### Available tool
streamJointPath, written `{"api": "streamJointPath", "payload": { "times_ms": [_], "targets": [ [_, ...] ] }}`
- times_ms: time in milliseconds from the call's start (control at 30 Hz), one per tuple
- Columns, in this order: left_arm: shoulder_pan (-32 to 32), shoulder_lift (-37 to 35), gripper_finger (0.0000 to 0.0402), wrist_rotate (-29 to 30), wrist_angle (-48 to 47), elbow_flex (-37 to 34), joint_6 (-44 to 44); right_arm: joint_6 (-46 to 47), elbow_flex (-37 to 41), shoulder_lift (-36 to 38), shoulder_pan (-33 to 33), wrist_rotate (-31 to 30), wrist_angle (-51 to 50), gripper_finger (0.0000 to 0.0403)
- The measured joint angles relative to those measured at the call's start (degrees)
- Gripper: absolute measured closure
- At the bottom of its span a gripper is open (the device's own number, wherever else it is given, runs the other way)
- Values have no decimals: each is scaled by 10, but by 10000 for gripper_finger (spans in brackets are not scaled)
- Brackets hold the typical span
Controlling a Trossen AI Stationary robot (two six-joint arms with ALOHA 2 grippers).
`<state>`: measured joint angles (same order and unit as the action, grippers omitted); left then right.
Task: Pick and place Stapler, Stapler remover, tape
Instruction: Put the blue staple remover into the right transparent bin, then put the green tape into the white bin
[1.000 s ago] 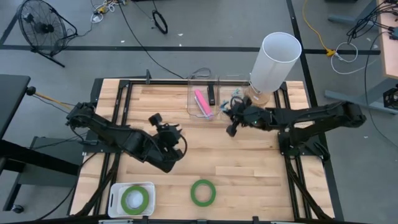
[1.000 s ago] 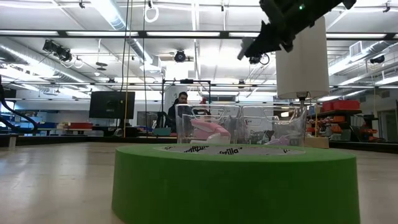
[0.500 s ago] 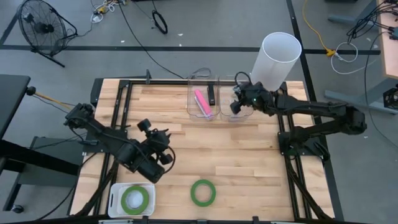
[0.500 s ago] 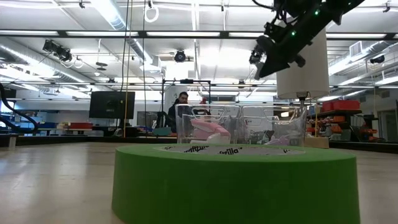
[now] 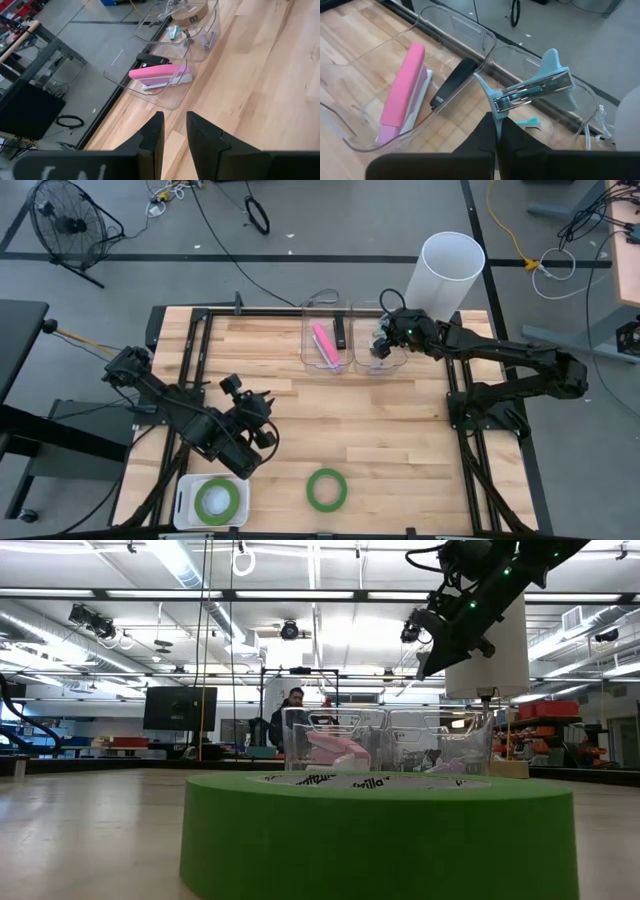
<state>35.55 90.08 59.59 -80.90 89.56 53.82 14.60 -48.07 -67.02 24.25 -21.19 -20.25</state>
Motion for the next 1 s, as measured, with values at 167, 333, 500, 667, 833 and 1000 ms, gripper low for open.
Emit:
{"api": "streamJointPath", "payload": {
  "times_ms": [167,333,500,667,833,1000],
  "targets": [
    [0,0,317,0,0,0,0,0,0,0,0,-8,-1,391],
    [0,0,317,2,1,0,0,-2,0,0,0,-14,-2,358],
    [0,0,317,4,1,0,0,-3,0,0,0,-24,-2,315],
    [0,0,317,3,13,0,-1,-3,0,0,0,-18,7,276],
    [0,4,317,-22,72,0,-40,-3,0,0,-1,76,34,253],
    [-1,29,317,-54,126,-1,-93,-16,0,0,-16,160,49,245]
  ]
}}
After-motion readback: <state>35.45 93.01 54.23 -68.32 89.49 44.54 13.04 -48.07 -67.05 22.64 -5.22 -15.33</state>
